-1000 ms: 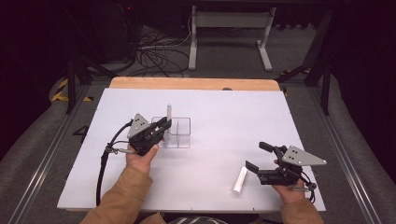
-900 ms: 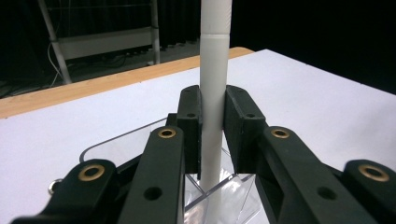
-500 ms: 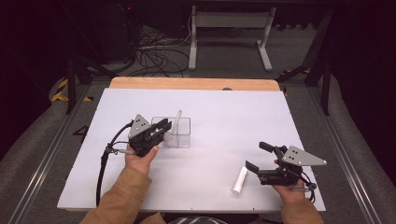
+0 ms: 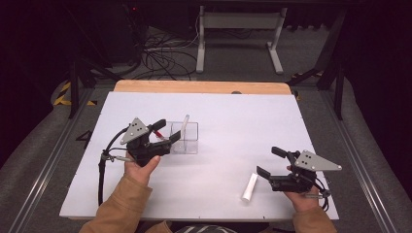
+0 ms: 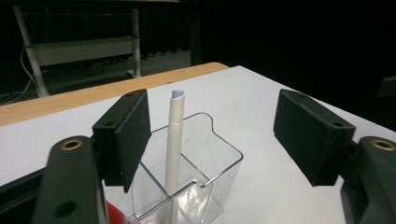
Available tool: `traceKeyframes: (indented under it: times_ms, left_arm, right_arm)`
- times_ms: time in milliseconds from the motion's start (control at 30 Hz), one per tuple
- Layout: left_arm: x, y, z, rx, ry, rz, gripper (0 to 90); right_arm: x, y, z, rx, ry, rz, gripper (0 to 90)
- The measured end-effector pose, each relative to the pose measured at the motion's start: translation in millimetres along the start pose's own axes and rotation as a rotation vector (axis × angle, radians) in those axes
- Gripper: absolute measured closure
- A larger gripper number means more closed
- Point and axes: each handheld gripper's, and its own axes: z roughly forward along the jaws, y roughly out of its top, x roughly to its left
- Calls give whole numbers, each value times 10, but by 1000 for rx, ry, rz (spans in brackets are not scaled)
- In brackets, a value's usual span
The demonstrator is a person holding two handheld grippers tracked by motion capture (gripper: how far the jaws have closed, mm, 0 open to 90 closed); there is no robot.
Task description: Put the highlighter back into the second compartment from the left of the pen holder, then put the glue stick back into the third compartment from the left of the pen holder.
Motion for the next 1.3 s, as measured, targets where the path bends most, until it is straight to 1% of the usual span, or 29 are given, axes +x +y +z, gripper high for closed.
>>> traceKeyframes:
  times_ms: [33,133,200,233,300,367,400,433,500,533,600,633,700,767,833,867,900,933,967,1000,1067,1133,1167,1200,1267,1300]
  left_arm:
    - [-6,14,-27,2,-1,13,256]
    - [-31,46,-97,8,-6,12,215]
    - [-37,64,-146,9,5,41,204]
    - [-48,67,-160,10,7,34,198]
    - [-47,74,-188,10,10,57,194]
    - [-50,73,-205,15,3,56,190]
    - [-55,70,-212,15,0,44,189]
    - [-46,72,-220,16,3,55,189]
    - [-58,68,-233,20,-2,41,189]
    - [-57,68,-240,14,-1,39,187]
    - [-53,68,-263,17,0,39,184]
    - [-41,70,-270,11,0,49,180]
    - [-39,70,-291,13,-3,34,174]
    - [-28,74,-313,13,1,45,165]
    - [-28,70,-338,9,1,41,154]
    - [-27,67,-351,2,1,42,151]
    - [-22,66,-367,3,2,52,151]
    - [-25,63,-379,0,0,49,149]
    - [-20,63,-393,-2,3,57,143]
    - [-28,61,-409,-1,3,48,139]
    - [-24,61,-444,-2,3,58,133]
    - [-40,57,-480,-4,-2,47,126]
    - [-39,59,-501,-2,1,61,119]
    - [-45,59,-522,-1,1,62,115]
    - [-50,57,-558,-6,7,64,112]
    - [-50,55,-571,-11,8,59,110]
  right_arm:
    - [2,3,-1,0,-4,-4,115]
    - [10,12,-1,3,-12,-3,115]
    - [10,16,-1,4,-13,-3,115]
    - [8,16,-1,6,-16,-1,125]
    - [6,17,0,11,-7,4,146]
    - [14,20,2,16,-15,-2,146]
    - [18,21,2,14,-17,-2,146]
    - [20,23,2,14,-17,-3,146]
    - [23,30,1,13,-20,-8,146]
    - [25,32,1,13,-19,-6,146]
    - [25,34,8,13,-25,-9,128]
    - [28,32,10,10,-30,-17,112]
    - [27,30,16,6,-31,-27,99]
    - [17,31,20,9,-20,-25,104]
    - [13,46,3,27,-33,-20,107]
    - [6,51,0,25,-34,-18,107]
    - [-1,57,-6,24,-29,-12,106]
    - [-1,62,-12,28,-31,-1,103]
    - [-6,63,-16,28,-33,4,102]
    - [-12,65,-17,29,-28,8,96]
    - [-13,69,-22,29,-31,12,56]
    - [-4,81,-37,23,-31,-1,53]
    - [2,90,-46,25,-27,-8,53]
    - [7,96,-52,22,-29,-11,52]
    - [0,102,-62,13,-12,-15,53]
    - [-3,101,-66,8,-8,-13,53]
